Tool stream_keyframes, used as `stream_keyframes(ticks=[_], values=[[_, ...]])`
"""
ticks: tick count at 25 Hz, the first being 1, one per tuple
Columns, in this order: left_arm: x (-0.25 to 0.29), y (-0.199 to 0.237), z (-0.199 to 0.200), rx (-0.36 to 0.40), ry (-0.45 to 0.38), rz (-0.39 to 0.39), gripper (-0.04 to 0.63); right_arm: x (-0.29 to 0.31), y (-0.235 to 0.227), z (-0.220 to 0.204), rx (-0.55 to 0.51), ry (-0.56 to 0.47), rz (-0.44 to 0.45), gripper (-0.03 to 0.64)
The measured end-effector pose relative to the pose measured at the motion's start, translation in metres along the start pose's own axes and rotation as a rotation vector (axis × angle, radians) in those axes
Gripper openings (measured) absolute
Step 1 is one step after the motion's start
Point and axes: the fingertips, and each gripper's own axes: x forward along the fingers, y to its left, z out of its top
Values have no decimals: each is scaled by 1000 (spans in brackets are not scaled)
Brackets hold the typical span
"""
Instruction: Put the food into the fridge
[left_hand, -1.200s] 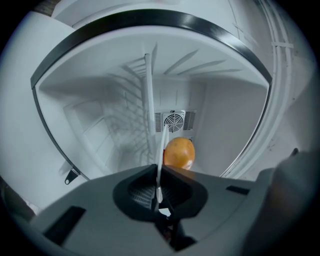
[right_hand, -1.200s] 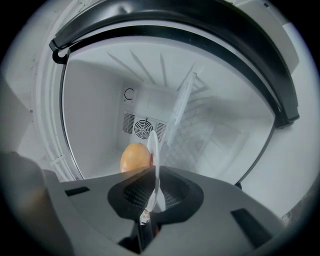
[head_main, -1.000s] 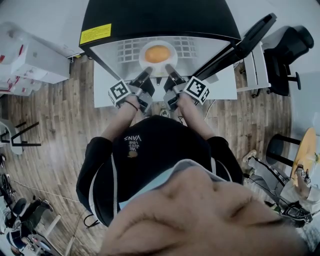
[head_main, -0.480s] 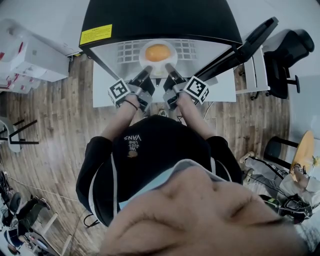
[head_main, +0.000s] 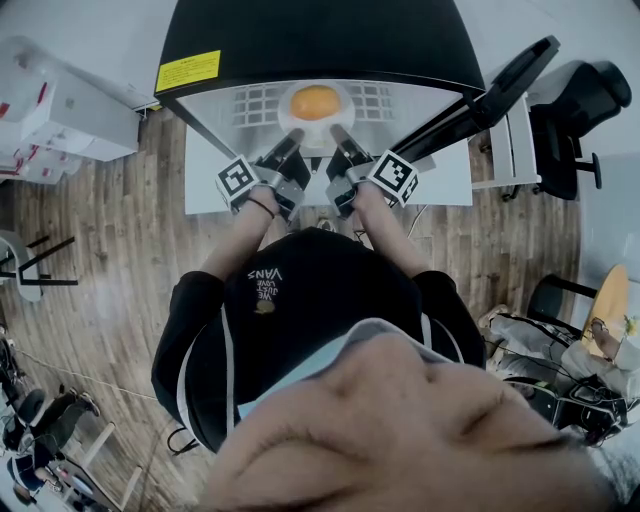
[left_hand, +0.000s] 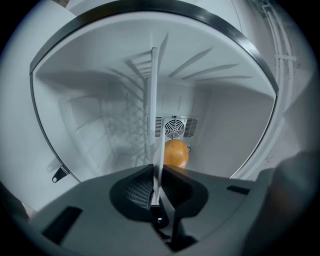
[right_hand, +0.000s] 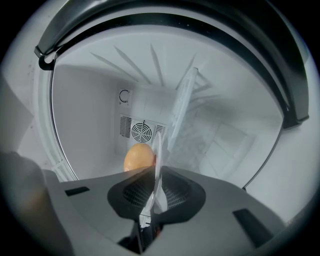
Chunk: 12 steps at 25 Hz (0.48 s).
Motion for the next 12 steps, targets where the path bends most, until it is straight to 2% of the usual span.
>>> stream_keyframes(ticks=[12], values=[[5, -4, 6, 32, -15, -19, 26, 7, 4, 6, -15, 1, 22, 46]])
